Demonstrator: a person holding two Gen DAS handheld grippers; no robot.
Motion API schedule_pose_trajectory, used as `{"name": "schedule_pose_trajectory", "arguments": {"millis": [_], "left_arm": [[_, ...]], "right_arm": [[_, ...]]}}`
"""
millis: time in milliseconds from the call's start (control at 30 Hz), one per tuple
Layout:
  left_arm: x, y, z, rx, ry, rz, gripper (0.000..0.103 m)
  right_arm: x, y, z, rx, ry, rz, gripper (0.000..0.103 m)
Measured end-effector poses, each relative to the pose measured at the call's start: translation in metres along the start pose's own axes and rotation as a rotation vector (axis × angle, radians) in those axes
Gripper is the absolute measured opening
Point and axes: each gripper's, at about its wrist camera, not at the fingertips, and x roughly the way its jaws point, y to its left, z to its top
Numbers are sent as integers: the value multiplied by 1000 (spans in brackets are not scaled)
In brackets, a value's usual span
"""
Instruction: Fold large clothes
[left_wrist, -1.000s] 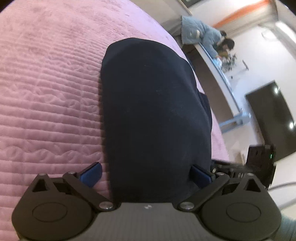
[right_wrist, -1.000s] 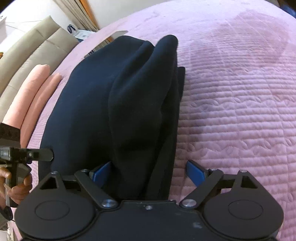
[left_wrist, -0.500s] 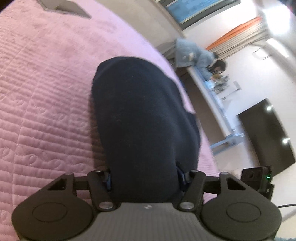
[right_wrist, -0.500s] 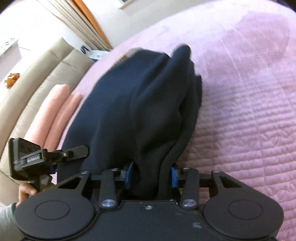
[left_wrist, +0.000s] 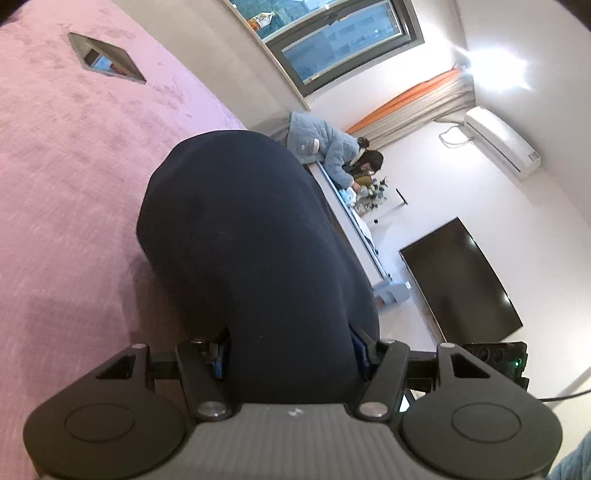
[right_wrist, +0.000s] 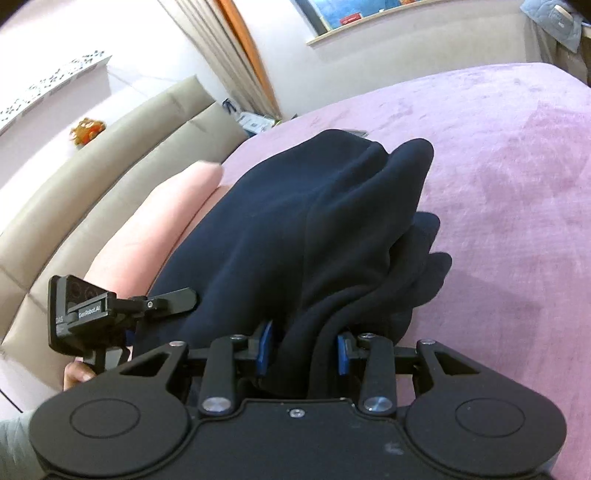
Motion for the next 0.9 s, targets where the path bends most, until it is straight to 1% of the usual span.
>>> {"name": "schedule_pose_trajectory", "arguments": {"millis": [100,167,267,333,367,400,433,500,533,600,700,733,767,833,900], "left_arm": [[-29,6,-29,-47,13,26,62],[-43,19,-50,-76,19,64,63],[-50,50,-81,-104,35,144,64],[-48,73,-98,-120,42,191,68],[-49,81,-103,-118,27,187,68],[-52,87,-107,-114,-1,152,69],[-53,91,-107,-114,-11,133,70],[-57,93,-109,-78,-25,134,72],[-63,91,-111,-43,-38,143,72],[-77,83,-114,8,-83,169,71],[-110,58,-124,79,-214,251,70],[-121,45,-129,110,-251,281,70],[-129,34,-134,130,-272,304,70],[-135,9,-143,132,-273,330,70],[-131,-9,-152,122,-236,339,69]], "right_arm": [[2,14,-35,33,45,6,44],[14,13,-59,60,72,9,44],[40,2,-90,79,113,-7,44],[56,-10,-108,73,135,-27,44],[61,-16,-116,78,139,-29,45],[64,-22,-120,93,131,-17,52],[64,-27,-120,100,117,-12,60],[59,-32,-119,79,91,-10,67],[51,-32,-118,47,69,-23,71],[37,-26,-117,-12,28,-50,74],[11,-11,-124,-118,-46,-119,75],[4,-3,-126,-156,-71,-145,75],[0,7,-128,-177,-87,-162,75],[-10,22,-135,-210,-123,-167,75],[-10,45,-141,-260,-155,-173,74]]}}
